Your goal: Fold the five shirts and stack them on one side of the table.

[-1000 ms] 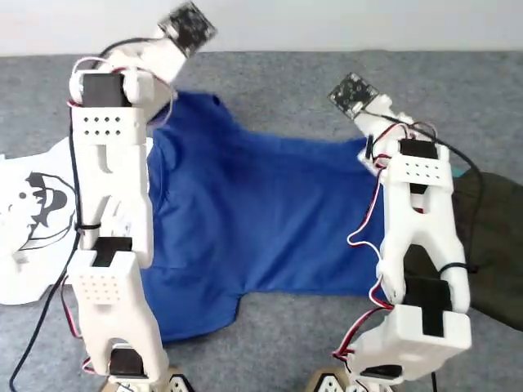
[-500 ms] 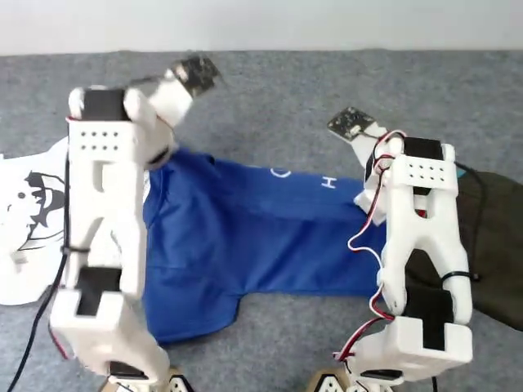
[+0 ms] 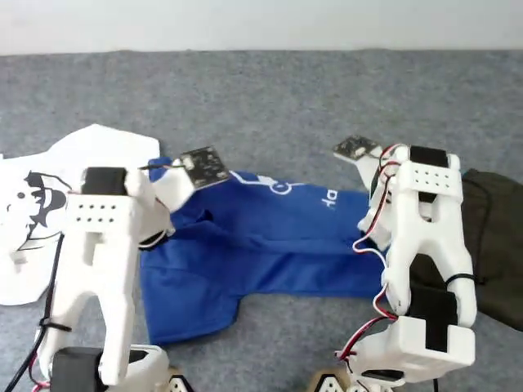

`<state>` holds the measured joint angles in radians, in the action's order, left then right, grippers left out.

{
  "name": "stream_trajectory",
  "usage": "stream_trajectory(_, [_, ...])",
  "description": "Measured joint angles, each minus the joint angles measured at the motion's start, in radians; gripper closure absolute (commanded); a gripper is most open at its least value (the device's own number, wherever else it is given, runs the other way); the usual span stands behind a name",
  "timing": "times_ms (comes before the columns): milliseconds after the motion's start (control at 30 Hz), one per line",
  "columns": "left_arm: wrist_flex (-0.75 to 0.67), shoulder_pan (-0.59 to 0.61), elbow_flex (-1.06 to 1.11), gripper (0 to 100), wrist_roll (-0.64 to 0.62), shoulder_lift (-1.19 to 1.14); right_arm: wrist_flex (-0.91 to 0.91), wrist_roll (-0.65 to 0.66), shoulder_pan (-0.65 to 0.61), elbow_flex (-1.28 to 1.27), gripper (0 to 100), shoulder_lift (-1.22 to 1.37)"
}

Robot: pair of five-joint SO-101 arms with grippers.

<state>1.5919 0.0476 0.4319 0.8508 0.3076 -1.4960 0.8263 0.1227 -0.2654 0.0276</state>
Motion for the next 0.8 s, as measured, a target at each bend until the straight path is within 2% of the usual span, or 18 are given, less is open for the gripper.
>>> stream_trajectory(233, [-0.012, 0.017, 0.089, 99, 0.002, 0.015, 0.000, 0.012, 0.000, -0.144, 98.7, -0.170])
stream_trajectory(367, [0.052, -0.028, 0.097, 99, 0.040, 0.015, 0.046, 0.018, 0.000, -0.221, 98.7, -0.233])
stream_trajectory(567, [0.109, -0.044, 0.097, 99, 0.051, 0.015, 0.087, 0.018, 0.000, -0.236, 98.7, -0.241])
stream_trajectory(800, [0.132, -0.037, 0.146, 99, 0.133, 0.015, 0.118, 0.023, 0.002, -0.236, 98.7, -0.241])
